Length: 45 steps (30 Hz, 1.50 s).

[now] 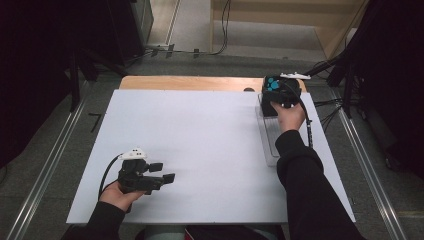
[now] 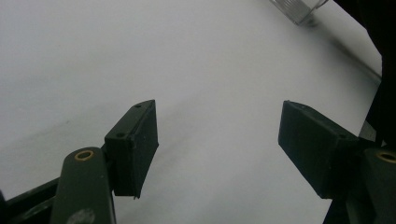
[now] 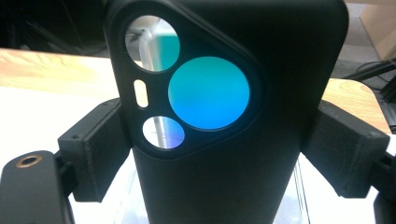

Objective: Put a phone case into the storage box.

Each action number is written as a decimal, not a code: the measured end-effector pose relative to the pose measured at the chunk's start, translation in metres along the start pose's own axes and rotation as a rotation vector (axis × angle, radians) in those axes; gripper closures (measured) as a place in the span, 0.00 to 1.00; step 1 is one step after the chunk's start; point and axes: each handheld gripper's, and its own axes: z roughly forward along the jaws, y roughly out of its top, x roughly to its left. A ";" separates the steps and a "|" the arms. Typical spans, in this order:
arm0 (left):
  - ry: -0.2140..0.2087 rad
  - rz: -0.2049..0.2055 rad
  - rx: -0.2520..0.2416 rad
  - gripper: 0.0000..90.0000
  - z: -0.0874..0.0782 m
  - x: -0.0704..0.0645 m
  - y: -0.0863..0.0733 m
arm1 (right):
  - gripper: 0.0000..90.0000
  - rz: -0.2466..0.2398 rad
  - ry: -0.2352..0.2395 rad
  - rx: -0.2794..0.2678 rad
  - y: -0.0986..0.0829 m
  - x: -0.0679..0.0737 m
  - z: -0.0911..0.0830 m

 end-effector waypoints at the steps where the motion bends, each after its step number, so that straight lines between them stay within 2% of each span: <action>1: 0.000 0.000 0.001 0.32 0.000 0.000 0.000 | 0.12 -0.008 0.001 -0.005 -0.001 0.000 0.001; 6: 0.001 -0.003 -0.001 0.32 0.000 0.000 0.000 | 0.12 -0.017 -0.010 -0.002 -0.001 0.002 0.002; 9: -0.001 -0.003 -0.004 0.32 -0.001 0.000 0.000 | 0.09 -0.001 0.017 0.011 0.000 -0.001 0.002; 11: 0.000 -0.006 -0.006 0.32 -0.002 0.001 0.000 | 0.00 0.013 0.030 0.008 0.000 -0.003 0.003; 14: 0.001 -0.012 -0.014 0.32 -0.003 0.002 0.000 | 0.00 0.025 0.057 0.028 0.000 -0.004 0.002; 23: 0.002 -0.010 -0.013 0.32 -0.004 0.001 0.001 | 0.00 0.026 0.082 0.037 0.006 -0.002 -0.018; 26: 0.000 -0.014 -0.009 0.32 -0.004 0.001 0.001 | 0.00 0.024 0.123 0.063 0.009 0.001 -0.027; 30: -0.006 -0.021 -0.004 0.32 -0.005 0.002 0.001 | 0.00 0.049 0.239 0.101 0.009 0.010 -0.039; 32: -0.004 -0.020 0.000 0.32 -0.005 0.003 0.001 | 0.00 0.039 0.260 0.096 0.007 0.016 -0.045; 35: -0.006 -0.018 0.006 0.32 -0.006 0.003 0.002 | 0.00 0.008 0.307 0.116 0.006 0.027 -0.053; 38: -0.009 -0.015 0.011 0.32 -0.006 0.004 0.002 | 0.08 -0.021 0.334 0.119 0.004 0.036 -0.059; 40: -0.011 -0.013 0.014 0.32 -0.006 0.005 0.003 | 0.08 -0.043 0.365 0.128 0.002 0.043 -0.062; 41: -0.014 -0.015 0.014 0.32 -0.006 0.005 0.003 | 0.09 -0.056 0.379 0.133 0.001 0.046 -0.064; 43: -0.028 -0.014 0.013 0.32 -0.006 0.005 0.003 | 0.16 -0.087 0.403 0.147 -0.001 0.052 -0.068; 45: -0.030 -0.009 0.016 0.32 -0.006 0.005 0.004 | 0.16 -0.135 0.438 0.168 -0.004 0.059 -0.070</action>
